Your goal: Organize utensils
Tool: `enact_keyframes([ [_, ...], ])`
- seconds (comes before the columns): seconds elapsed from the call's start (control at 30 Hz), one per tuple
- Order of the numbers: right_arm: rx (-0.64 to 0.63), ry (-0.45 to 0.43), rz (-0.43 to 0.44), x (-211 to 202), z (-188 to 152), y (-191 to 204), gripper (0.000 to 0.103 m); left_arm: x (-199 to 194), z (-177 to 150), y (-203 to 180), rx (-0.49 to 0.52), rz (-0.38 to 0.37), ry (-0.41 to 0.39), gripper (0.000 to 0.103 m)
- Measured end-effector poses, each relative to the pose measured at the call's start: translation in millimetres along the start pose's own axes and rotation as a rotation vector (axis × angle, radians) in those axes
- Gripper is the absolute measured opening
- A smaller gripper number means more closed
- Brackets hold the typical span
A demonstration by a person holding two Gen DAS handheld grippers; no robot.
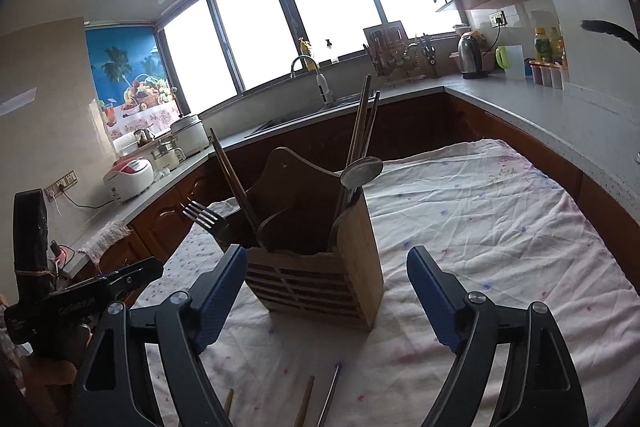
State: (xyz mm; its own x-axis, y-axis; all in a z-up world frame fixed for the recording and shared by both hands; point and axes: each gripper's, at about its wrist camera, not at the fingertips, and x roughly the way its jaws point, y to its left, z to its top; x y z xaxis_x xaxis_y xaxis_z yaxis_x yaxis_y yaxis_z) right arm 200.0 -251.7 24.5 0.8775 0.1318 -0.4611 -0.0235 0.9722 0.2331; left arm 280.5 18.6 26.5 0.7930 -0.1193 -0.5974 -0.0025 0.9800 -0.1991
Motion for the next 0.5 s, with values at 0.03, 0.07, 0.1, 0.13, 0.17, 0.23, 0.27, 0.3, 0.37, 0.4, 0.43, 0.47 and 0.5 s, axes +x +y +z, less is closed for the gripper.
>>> enact_keyframes([
  [0.03,-0.001,-0.002,0.000,-4,-2,2,0.086,-6,-3,-2,0.004,0.006,-0.008,0.095],
  [0.07,-0.002,-0.005,0.000,-8,-4,2,0.086,-13,-7,-3,0.007,0.007,-0.015,0.095],
  [0.1,-0.003,-0.008,0.001,-12,-6,3,0.086,-18,-9,-2,0.010,0.009,-0.019,0.096],
  [0.13,-0.003,-0.009,0.003,-15,-9,3,0.086,-24,-13,-3,0.012,0.012,-0.025,0.097],
  [0.17,-0.002,-0.010,0.005,-19,-11,4,0.086,-29,-16,-2,0.013,0.016,-0.031,0.097],
  [0.23,0.000,-0.010,0.009,-25,-14,5,0.087,-37,-23,-1,0.015,0.019,-0.033,0.098],
  [0.27,0.001,-0.009,0.011,-28,-16,5,0.087,-41,-26,-1,0.016,0.020,-0.031,0.098],
  [0.3,0.002,-0.007,0.014,-31,-18,6,0.087,-45,-29,0,0.016,0.022,-0.031,0.098],
  [0.37,0.000,-0.006,0.017,-37,-21,7,0.088,-54,-34,1,0.015,0.027,-0.033,0.099],
  [0.4,0.001,-0.006,0.019,-41,-24,7,0.090,-57,-36,2,0.014,0.025,-0.032,0.099],
  [0.43,0.003,-0.006,0.020,-44,-26,8,0.093,-61,-40,3,0.011,0.020,-0.031,0.099],
  [0.47,0.005,-0.008,0.021,-48,-29,9,0.095,-66,-43,4,0.006,0.011,-0.030,0.099],
  [0.5,0.005,-0.010,0.023,-51,-31,9,0.095,-69,-45,5,0.001,0.004,-0.030,0.099],
])
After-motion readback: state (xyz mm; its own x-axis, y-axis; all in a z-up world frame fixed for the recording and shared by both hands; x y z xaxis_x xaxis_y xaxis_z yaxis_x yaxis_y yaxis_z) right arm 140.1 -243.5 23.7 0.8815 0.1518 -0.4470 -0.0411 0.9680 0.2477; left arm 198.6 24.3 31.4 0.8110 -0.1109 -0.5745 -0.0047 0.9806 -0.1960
